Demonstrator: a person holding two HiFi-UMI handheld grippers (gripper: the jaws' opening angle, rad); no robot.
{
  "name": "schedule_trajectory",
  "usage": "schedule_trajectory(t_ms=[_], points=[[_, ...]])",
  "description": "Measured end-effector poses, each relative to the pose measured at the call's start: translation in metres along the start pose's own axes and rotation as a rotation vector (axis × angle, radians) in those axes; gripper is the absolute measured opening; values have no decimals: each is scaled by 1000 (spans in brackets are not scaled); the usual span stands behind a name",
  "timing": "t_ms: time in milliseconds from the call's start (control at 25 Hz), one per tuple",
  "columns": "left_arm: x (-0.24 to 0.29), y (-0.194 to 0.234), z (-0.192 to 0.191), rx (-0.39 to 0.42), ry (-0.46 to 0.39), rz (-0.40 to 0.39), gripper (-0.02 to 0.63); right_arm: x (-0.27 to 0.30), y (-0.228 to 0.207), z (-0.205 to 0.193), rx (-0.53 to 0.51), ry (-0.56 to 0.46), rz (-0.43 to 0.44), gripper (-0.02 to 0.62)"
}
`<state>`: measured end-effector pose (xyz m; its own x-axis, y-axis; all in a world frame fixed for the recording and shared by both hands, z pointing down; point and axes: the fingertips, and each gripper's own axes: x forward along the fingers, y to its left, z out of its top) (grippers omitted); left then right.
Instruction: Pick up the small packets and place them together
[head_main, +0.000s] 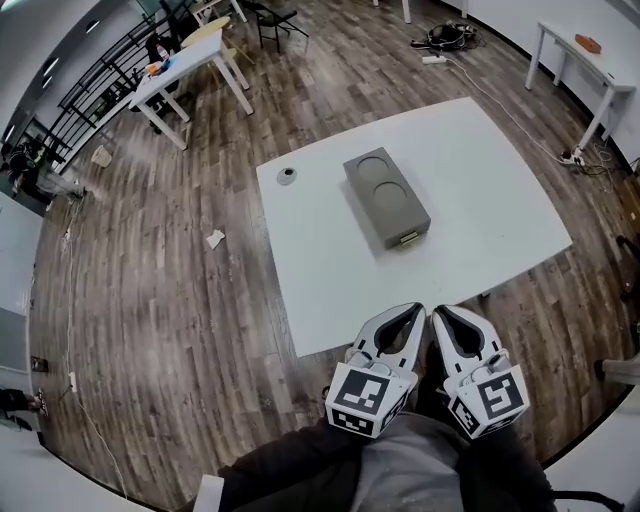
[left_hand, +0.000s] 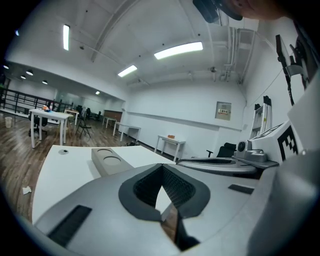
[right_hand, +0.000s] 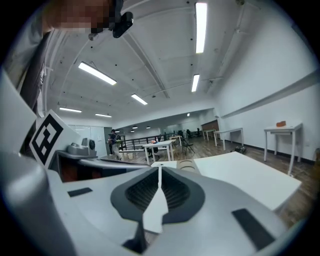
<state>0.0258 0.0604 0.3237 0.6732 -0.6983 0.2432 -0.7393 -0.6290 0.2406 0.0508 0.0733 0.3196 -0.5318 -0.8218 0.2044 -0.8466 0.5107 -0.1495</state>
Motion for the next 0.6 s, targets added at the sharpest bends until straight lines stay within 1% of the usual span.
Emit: schedule_trajectory(t_ms=[200,360,600], points=[[24,9,8,-12,15,99,3,21,-31,12,14,-5,81,17],[47,17,6,-23,26,177,3,39,-54,8,29,6,157,17],[71,18,11,-39,33,271,3,54,-77,14,41,15,258,17]])
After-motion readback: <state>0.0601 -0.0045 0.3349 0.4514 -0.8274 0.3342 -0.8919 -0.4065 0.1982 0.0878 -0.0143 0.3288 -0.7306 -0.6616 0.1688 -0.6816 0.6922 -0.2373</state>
